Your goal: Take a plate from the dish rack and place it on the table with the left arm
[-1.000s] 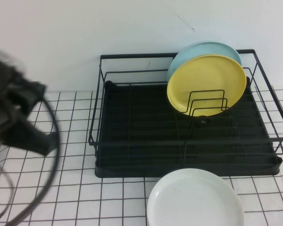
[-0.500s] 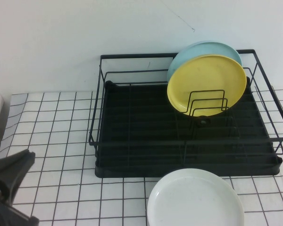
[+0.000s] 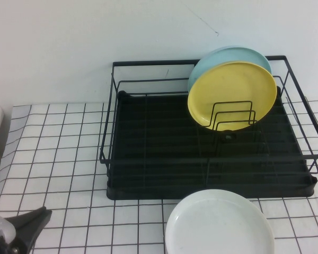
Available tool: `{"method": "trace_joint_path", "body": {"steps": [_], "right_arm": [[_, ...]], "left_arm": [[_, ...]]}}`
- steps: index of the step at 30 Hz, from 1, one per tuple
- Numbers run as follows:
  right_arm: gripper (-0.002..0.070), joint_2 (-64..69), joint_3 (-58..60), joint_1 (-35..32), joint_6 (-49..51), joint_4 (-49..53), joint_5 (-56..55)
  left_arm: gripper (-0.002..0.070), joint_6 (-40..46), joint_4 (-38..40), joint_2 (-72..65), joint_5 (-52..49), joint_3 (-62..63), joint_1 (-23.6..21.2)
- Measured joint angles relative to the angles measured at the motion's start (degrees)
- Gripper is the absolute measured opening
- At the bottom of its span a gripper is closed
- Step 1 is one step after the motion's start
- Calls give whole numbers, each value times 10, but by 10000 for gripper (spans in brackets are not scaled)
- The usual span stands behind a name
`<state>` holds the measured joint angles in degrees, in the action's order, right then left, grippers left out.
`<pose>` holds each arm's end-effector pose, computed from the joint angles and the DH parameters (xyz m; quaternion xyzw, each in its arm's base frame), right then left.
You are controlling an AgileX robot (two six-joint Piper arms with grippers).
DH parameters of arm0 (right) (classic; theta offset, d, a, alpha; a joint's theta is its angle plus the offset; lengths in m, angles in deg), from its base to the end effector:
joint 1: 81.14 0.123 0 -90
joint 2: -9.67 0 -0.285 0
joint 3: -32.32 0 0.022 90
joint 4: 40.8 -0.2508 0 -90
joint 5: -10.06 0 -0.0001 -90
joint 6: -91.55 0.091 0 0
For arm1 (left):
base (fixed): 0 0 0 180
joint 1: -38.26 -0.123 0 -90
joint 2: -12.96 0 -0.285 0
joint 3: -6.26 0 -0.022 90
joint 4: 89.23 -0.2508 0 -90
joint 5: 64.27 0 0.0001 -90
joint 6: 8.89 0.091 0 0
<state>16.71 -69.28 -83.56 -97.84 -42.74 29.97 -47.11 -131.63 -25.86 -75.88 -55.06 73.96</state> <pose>0.0531 -0.0012 0.1756 -0.0392 0.7942 -0.0482 0.6045 0.0999 -0.0565 0.2501 0.2354 0.7772 -0.1075 0.5736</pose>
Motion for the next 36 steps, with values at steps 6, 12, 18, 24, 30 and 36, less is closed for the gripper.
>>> {"method": "trace_joint_path", "body": {"steps": [6, 12, 18, 24, 30, 36], "right_arm": [[-3, 0, 0, 0, 0, 0, 0], [-3, 0, 0, 0, 0, 0, 0], [-3, 0, 0, 0, 0, 0, 0], [-3, 0, 0, 0, 0, 0, 0], [-3, 0, 0, 0, 0, 0, 0], [-3, 0, 0, 0, 0, 0, 0]], "left_arm": [[-2, 21, -29, 0, -13, -31, 0], [-2, 31, 7, 46, -34, -64, -15], [-2, 75, 168, 159, -75, -71, -102], [-2, 304, 383, 237, -132, -72, -227], [-2, 375, 439, 290, -103, -108, -298], [-2, 375, 474, 316, -80, -165, -303]]}}
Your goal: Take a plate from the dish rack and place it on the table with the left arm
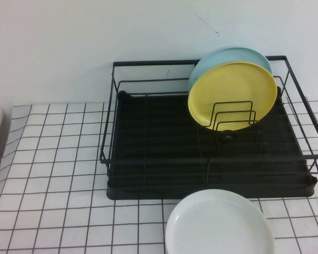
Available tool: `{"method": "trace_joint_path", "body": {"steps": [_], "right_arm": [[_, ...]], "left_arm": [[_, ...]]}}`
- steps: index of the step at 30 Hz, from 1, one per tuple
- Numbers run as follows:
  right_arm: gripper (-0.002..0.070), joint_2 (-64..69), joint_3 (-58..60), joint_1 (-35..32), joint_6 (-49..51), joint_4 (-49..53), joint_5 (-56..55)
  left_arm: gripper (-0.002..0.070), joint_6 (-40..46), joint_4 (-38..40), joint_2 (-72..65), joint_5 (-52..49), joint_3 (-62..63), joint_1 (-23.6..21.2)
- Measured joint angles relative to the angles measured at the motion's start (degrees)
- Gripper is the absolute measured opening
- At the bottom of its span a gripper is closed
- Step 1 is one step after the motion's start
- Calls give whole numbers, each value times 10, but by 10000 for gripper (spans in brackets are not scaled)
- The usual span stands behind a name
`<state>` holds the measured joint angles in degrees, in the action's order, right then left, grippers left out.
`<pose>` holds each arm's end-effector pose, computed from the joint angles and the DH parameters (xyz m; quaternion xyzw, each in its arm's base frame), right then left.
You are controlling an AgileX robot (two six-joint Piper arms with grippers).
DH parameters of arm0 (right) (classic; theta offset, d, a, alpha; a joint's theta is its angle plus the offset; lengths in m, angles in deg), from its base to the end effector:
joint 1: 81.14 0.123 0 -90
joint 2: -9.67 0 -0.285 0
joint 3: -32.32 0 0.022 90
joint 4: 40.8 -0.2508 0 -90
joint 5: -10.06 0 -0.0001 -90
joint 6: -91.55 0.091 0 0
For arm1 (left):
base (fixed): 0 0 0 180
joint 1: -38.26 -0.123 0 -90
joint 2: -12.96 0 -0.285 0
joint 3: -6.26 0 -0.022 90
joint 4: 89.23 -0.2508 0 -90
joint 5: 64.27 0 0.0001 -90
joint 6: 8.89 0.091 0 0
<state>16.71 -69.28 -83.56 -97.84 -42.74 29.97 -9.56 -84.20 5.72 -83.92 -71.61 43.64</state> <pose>0.0531 -0.0012 0.1756 -0.0392 0.7942 -0.0482 0.6045 0.0528 -0.0077 0.1791 0.0088 0.7916 -0.0690 0.6070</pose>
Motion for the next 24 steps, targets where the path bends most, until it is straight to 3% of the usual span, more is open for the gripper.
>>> {"method": "trace_joint_path", "body": {"steps": [24], "right_arm": [[-3, 0, 0, 0, 0, 0, 0]], "left_arm": [[-2, 13, 8, 2, 0, 0, 0]]}}
